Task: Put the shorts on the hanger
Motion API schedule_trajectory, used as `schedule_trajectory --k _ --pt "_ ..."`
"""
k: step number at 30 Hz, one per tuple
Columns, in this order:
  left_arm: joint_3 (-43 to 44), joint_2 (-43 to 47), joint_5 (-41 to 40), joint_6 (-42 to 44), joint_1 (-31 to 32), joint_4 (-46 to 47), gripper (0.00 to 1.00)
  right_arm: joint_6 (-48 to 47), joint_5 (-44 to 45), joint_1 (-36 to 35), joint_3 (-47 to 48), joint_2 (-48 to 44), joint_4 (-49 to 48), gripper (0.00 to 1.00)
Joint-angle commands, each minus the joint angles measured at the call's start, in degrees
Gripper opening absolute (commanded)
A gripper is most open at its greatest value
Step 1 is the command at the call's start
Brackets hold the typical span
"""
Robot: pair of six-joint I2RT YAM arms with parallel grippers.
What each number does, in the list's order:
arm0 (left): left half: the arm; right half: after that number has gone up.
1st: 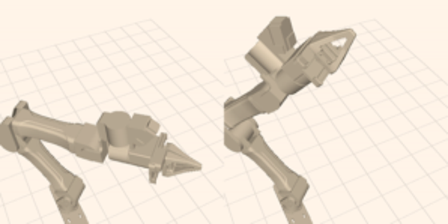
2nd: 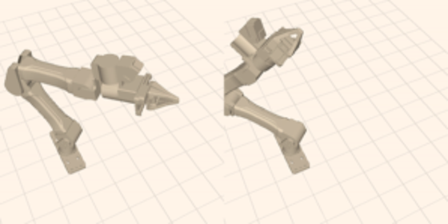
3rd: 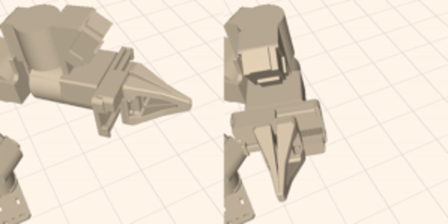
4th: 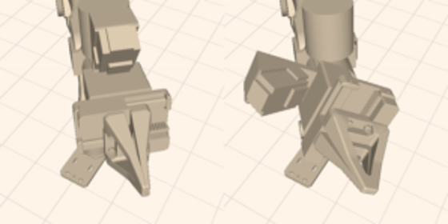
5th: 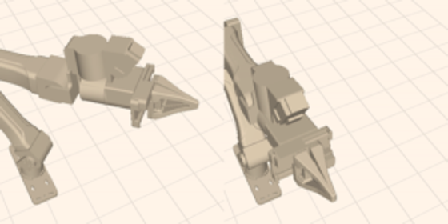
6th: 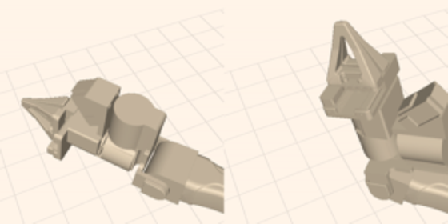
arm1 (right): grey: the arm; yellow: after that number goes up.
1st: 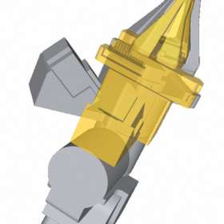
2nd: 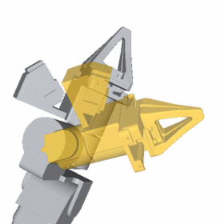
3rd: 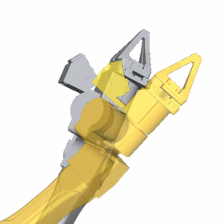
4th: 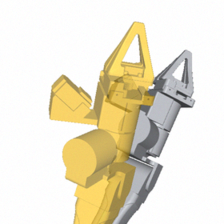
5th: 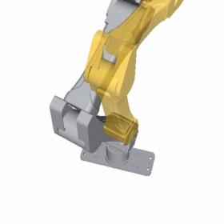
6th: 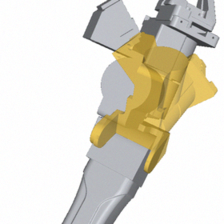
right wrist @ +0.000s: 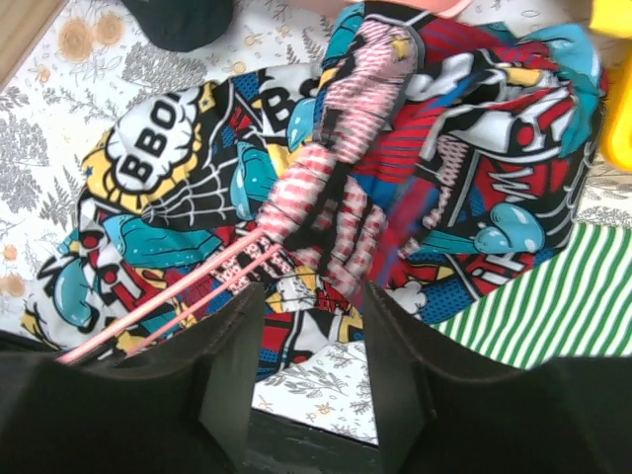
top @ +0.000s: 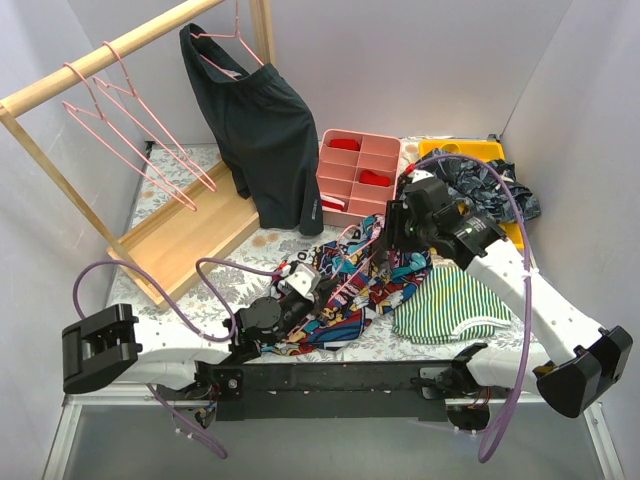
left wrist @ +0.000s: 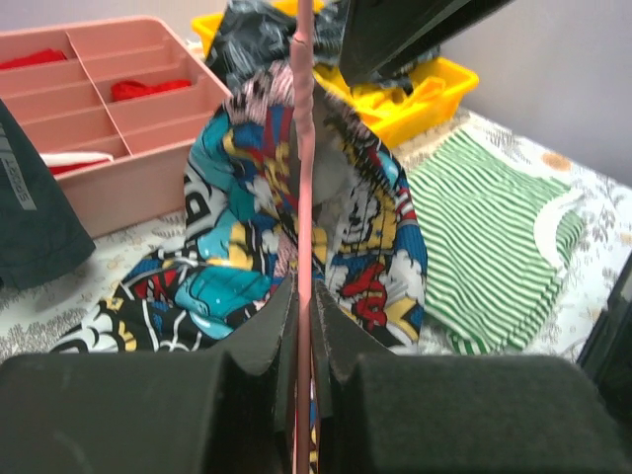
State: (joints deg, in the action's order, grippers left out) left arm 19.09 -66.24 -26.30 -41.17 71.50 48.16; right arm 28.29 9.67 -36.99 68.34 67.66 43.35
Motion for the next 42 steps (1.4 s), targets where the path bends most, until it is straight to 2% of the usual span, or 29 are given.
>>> schedule_trajectory --k 1,3,6,8,15,22,28,29,31,32,33,35,36,40,42 --pt "-0.5 -1.0 -2.8 3.0 0.6 11.9 0.00 0.3 -2.0 4.5 5.1 -1.3 0.2 0.59" --pt "-0.8 -1.7 -2.5 3.1 0.6 13.2 0.00 0.6 -3.2 6.7 5.8 -0.9 0.5 0.59" --pt "-0.8 -2.8 -1.8 3.3 0.7 13.9 0.00 2.2 -11.7 15.6 4.7 1.1 -2.1 0.59" --pt "-1.1 -3.6 -1.6 3.5 0.7 14.5 0.00 3.6 -18.2 18.2 3.4 3.2 -3.8 0.58" --pt "0.9 -7.6 -0.3 6.3 1.4 16.5 0.00 16.1 -23.3 18.5 -3.1 5.8 -12.0 0.57" --pt "3.8 -13.1 -1.4 11.0 3.1 20.5 0.00 20.3 -24.9 18.5 -11.6 3.8 -15.7 0.56" --pt "6.4 -18.2 -0.6 13.2 3.9 23.6 0.00 21.0 -25.5 18.5 -14.2 2.3 -16.6 0.40" --pt "6.8 -18.8 -0.9 13.4 3.9 24.0 0.00 20.9 -25.8 18.5 -14.5 2.4 -16.5 0.27" --pt "8.1 -20.1 -0.9 13.7 4.1 23.4 0.02 20.8 -26.2 18.5 -14.5 2.4 -16.5 0.16" --pt "8.8 -20.2 -1.3 13.5 4.1 22.8 0.06 20.5 -26.2 18.6 -14.8 2.4 -16.3 0.02" --pt "9.3 -20.2 -1.6 12.9 4.2 21.9 0.22 20.3 -26.1 18.8 -14.9 2.3 -15.9 0.01" --pt "11.1 -18.2 -2.0 9.2 4.3 16.0 0.44 19.9 -25.8 19.3 -15.0 2.2 -14.9 0.01" --pt "11.5 -16.9 -2.2 7.3 4.3 13.3 0.61 19.7 -25.2 19.6 -15.1 2.0 -14.4 0.01" --pt "11.5 -6.3 0.2 -2.6 4.3 -4.1 0.76 19.7 -24.7 20.8 -15.7 0.8 -13.0 0.01" --pt "9.8 2.0 0.3 -9.0 4.3 -9.5 0.76 19.3 -24.8 21.1 -15.3 0.5 -11.4 0.01"
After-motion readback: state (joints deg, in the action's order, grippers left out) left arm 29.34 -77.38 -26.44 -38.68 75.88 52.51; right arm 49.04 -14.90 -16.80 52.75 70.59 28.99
